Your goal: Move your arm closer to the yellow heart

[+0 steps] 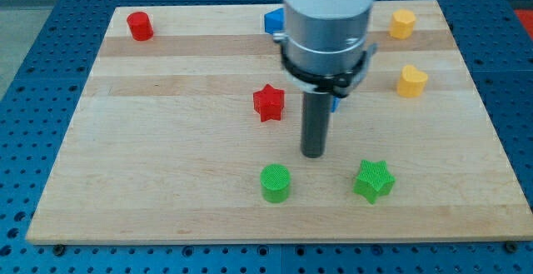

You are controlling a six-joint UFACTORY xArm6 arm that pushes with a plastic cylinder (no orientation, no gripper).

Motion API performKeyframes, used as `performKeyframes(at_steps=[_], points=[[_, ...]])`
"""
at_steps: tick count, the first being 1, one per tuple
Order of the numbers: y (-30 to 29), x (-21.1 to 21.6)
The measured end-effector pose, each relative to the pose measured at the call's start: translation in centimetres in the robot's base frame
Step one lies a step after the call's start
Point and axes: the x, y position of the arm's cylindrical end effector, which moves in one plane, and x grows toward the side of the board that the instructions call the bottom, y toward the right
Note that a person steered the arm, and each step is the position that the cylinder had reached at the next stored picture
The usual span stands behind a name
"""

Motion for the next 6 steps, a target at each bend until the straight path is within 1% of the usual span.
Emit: performKeyframes(at_steps=[2,3,4,5,6], points=[[0.4,-0.1],[5.5,-2.4],[7.0,-2.4],[7.0,-2.4],[4.0,-1.6]])
